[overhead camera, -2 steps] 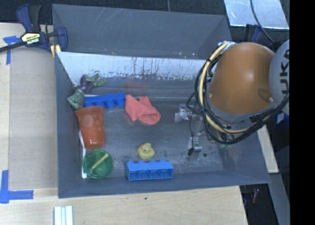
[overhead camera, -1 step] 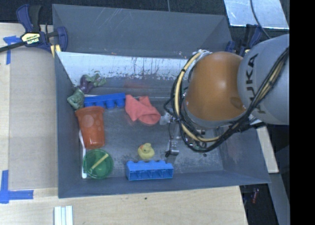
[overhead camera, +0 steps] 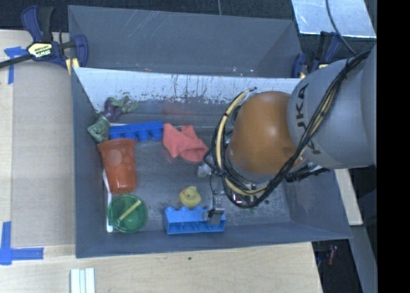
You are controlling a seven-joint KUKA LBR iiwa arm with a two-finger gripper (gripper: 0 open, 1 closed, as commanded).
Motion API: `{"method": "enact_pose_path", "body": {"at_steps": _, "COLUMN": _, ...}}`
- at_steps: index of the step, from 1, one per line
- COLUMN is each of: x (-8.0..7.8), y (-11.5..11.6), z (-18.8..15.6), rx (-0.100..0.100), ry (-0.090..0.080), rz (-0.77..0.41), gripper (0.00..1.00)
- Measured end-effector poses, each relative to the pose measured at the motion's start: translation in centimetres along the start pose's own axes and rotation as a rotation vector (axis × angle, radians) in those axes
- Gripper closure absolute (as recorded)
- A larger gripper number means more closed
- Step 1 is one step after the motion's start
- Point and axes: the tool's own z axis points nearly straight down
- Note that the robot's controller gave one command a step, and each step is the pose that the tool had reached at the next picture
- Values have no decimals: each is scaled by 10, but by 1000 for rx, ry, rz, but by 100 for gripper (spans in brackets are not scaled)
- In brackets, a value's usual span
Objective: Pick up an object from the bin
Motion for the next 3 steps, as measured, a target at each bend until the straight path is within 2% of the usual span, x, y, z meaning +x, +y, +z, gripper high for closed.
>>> {"method": "enact_pose_path", "body": {"at_steps": 1, "x": -65, "y": 42, "z": 17, "rx": -3, "ry": -1, "rz": -40, "gripper": 0}}
{"method": "enact_pose_path", "body": {"at_steps": 2, "x": -64, "y": 46, "z": 27, "rx": -2, "ry": 1, "rz": -5, "gripper": 0}}
{"method": "enact_pose_path", "body": {"at_steps": 3, "x": -92, "y": 8, "z": 36, "rx": -5, "ry": -2, "rz": -114, "gripper": 0}}
